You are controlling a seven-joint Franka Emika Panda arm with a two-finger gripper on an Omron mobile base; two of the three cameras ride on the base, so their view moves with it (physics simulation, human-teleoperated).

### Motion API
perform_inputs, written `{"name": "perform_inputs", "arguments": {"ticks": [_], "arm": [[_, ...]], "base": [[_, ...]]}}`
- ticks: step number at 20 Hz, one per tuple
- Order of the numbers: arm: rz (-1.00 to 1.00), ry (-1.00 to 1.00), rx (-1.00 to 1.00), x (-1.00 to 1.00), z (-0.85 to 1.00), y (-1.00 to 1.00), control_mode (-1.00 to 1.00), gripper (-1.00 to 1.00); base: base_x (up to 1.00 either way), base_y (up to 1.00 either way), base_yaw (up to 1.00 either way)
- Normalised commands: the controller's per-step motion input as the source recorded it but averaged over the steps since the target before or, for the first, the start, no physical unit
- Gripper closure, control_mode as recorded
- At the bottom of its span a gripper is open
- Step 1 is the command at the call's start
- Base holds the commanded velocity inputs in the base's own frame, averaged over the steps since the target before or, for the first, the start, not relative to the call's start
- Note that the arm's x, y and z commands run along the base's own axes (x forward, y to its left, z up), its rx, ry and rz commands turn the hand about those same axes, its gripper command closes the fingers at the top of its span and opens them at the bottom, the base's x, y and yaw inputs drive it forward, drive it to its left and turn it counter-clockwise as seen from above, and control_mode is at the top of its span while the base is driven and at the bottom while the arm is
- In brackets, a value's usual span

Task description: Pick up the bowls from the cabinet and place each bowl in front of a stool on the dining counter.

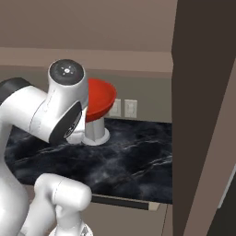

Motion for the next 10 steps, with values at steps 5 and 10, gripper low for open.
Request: {"name": "perform_inputs", "arguments": {"ticks": [5,10], "arm": [[0.00,0.09,0.00,-0.05,-0.37,0.19,-1.00,1.00],[0.00,0.14,0.00,-0.02,-0.35,0.05,-1.00,1.00]], "base": [[0.00,0.00,0.00],[0.00,0.00,0.00]]}}
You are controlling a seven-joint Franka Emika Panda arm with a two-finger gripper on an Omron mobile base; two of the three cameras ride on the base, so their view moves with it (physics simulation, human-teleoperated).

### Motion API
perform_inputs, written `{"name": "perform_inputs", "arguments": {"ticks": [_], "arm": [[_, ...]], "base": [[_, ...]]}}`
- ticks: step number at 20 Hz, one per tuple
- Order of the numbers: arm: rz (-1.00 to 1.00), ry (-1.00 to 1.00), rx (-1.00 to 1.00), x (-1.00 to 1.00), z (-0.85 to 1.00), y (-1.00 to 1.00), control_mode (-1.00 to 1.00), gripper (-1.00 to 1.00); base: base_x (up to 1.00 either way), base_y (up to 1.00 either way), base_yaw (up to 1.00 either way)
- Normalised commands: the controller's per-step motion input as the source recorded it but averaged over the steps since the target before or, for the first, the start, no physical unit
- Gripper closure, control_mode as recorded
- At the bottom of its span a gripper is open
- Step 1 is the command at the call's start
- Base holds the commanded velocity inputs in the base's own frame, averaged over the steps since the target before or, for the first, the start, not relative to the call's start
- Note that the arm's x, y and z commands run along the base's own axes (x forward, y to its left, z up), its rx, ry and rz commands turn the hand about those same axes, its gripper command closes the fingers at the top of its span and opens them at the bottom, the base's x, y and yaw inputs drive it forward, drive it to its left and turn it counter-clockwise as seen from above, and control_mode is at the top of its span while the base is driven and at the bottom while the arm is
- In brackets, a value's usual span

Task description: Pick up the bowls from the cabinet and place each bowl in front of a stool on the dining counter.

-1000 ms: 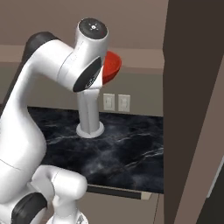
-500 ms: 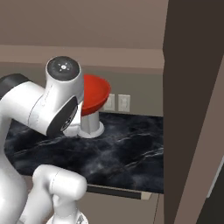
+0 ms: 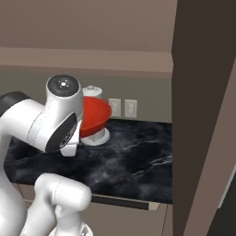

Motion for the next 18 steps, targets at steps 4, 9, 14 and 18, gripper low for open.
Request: {"name": "perform_inputs", "arguments": {"ticks": [4,9,14,18], "arm": [[0.00,0.07,0.00,-0.06,-0.18,0.04,1.00,1.00],[0.00,0.00,0.00,0.00,0.00,0.00,1.00,1.00],[0.00,0.00,0.00,0.00,0.00,0.00,1.00,1.00],[0.00,0.00,0.00,0.00,0.00,0.00,1.00,1.00]], "base": [[-0.29,0.20,0.04],[-0.99,0.89,0.52],[-0.55,0.58,0.91],[-0.19,0.09,1.00]]}}
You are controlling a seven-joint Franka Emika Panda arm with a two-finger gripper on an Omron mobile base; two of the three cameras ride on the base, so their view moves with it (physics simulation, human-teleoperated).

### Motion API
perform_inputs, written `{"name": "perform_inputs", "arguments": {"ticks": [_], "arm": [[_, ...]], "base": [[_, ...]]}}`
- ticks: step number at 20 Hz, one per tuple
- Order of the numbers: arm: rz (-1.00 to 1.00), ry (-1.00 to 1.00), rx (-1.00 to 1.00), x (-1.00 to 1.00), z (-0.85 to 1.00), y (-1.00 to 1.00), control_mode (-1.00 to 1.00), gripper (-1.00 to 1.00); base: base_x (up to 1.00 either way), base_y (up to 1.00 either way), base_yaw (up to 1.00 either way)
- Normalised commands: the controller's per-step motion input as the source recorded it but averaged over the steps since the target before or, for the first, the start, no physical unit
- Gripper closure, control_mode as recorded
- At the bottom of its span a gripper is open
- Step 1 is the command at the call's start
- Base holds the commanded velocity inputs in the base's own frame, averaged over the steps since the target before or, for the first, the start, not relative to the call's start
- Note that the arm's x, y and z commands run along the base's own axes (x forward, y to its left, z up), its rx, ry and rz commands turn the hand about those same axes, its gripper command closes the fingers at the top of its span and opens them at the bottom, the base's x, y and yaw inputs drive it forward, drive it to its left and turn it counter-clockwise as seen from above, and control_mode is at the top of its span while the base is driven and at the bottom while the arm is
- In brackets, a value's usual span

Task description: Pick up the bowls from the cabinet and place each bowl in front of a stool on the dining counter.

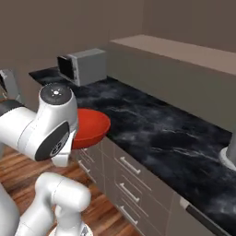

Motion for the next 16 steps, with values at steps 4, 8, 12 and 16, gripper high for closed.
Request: {"name": "perform_inputs", "arguments": {"ticks": [4,8,12,16], "arm": [[0.00,0.00,0.00,0.00,0.00,0.00,1.00,1.00],[0.00,0.00,0.00,0.00,0.00,0.00,1.00,1.00],[0.00,0.00,0.00,0.00,0.00,0.00,1.00,1.00],[0.00,0.00,0.00,0.00,0.00,0.00,1.00,1.00]], "base": [[-0.14,0.00,1.00],[-0.13,0.00,1.00],[-0.22,0.16,1.00],[-0.21,0.08,1.00]]}}
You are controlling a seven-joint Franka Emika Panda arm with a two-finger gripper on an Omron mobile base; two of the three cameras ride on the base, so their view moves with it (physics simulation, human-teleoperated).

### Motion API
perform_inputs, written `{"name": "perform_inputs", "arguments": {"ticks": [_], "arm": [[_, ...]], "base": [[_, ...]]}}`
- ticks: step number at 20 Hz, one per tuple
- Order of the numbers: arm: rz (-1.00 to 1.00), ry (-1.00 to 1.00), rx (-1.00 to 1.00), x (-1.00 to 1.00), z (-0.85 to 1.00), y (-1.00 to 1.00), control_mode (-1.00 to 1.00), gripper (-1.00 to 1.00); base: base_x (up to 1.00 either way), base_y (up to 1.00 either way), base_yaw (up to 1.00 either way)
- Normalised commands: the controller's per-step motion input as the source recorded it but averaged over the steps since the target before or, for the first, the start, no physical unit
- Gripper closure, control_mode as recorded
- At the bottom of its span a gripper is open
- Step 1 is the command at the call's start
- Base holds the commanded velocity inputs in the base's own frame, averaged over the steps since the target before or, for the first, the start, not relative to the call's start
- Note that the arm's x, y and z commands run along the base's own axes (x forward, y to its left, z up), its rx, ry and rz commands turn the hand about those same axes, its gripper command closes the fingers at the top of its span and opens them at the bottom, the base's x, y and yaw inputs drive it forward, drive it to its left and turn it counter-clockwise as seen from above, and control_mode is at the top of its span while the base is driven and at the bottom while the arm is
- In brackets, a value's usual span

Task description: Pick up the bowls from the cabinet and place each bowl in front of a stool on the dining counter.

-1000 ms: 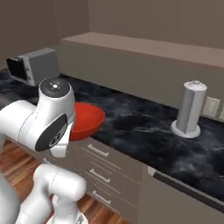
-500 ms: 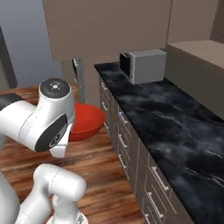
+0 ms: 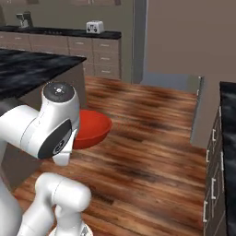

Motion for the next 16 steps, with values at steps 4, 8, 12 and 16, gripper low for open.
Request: {"name": "perform_inputs", "arguments": {"ticks": [4,8,12,16], "arm": [[0.00,0.00,0.00,0.00,0.00,0.00,1.00,1.00],[0.00,0.00,0.00,0.00,0.00,0.00,1.00,1.00],[0.00,0.00,0.00,0.00,0.00,0.00,1.00,1.00],[0.00,0.00,0.00,0.00,0.00,0.00,1.00,1.00]], "base": [[-0.19,0.04,1.00],[-0.32,0.79,0.87],[-0.18,1.00,0.73],[0.76,1.00,0.25]]}}
